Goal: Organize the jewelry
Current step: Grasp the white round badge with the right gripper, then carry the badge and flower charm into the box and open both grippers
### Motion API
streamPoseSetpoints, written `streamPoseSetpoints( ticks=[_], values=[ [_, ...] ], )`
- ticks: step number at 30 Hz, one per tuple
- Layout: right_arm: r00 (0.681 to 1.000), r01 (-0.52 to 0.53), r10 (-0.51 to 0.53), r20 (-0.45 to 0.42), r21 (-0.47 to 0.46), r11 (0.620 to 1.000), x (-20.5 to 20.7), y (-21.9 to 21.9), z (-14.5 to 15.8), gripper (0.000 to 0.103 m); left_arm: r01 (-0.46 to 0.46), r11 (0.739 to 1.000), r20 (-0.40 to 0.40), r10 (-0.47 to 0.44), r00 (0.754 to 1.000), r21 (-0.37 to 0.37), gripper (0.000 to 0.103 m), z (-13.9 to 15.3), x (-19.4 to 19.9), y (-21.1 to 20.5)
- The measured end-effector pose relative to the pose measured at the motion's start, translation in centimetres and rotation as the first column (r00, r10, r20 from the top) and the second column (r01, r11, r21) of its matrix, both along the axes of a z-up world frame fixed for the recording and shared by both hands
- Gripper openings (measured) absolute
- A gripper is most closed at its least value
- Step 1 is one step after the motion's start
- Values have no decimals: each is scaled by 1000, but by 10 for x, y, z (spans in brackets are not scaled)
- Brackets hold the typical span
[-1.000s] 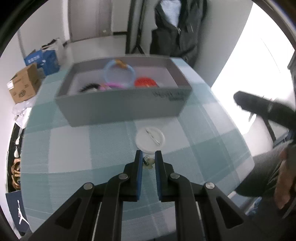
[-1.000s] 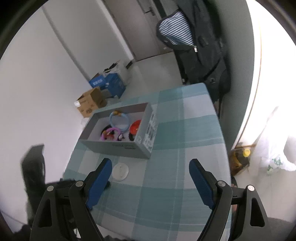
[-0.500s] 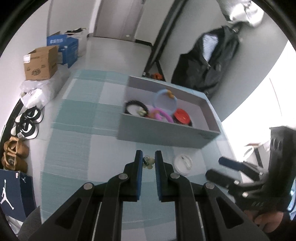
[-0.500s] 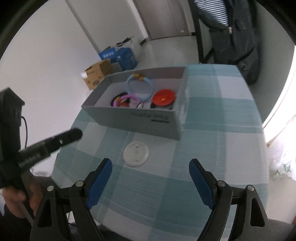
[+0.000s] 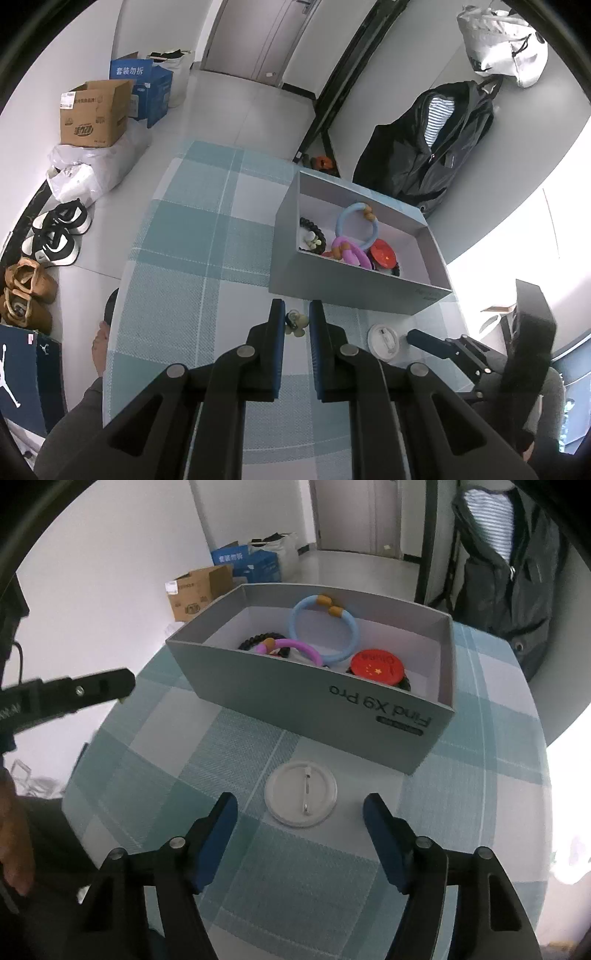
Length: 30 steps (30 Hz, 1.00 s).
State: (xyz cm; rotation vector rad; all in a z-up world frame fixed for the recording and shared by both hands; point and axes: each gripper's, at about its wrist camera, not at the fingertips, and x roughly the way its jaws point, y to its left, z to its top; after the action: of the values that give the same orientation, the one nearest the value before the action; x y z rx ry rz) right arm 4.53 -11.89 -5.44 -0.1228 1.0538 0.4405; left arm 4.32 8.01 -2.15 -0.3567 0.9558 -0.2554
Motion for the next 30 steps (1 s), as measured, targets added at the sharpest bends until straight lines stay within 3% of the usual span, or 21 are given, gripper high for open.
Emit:
streamPoseSetpoints(
  ticks=[5,8,16,30],
  values=[
    [999,-19,21,39,-67,998,-3,10,0,47,0,1000,0,0,1000,-11,9,0,1,3],
    [998,-44,49,48,-93,995,-5,17,0,40,-1,1000,4,1,1000,-9,9,1,1,3],
    [998,-45,48,37,-85,995,-1,19,0,40,6,1000,10,-6,1000,-1,9,1,0,2],
    [998,-34,27,52,134,990,-1,2,40,40,31,999,38,-31,999,8,9,13,3,-13]
  ],
)
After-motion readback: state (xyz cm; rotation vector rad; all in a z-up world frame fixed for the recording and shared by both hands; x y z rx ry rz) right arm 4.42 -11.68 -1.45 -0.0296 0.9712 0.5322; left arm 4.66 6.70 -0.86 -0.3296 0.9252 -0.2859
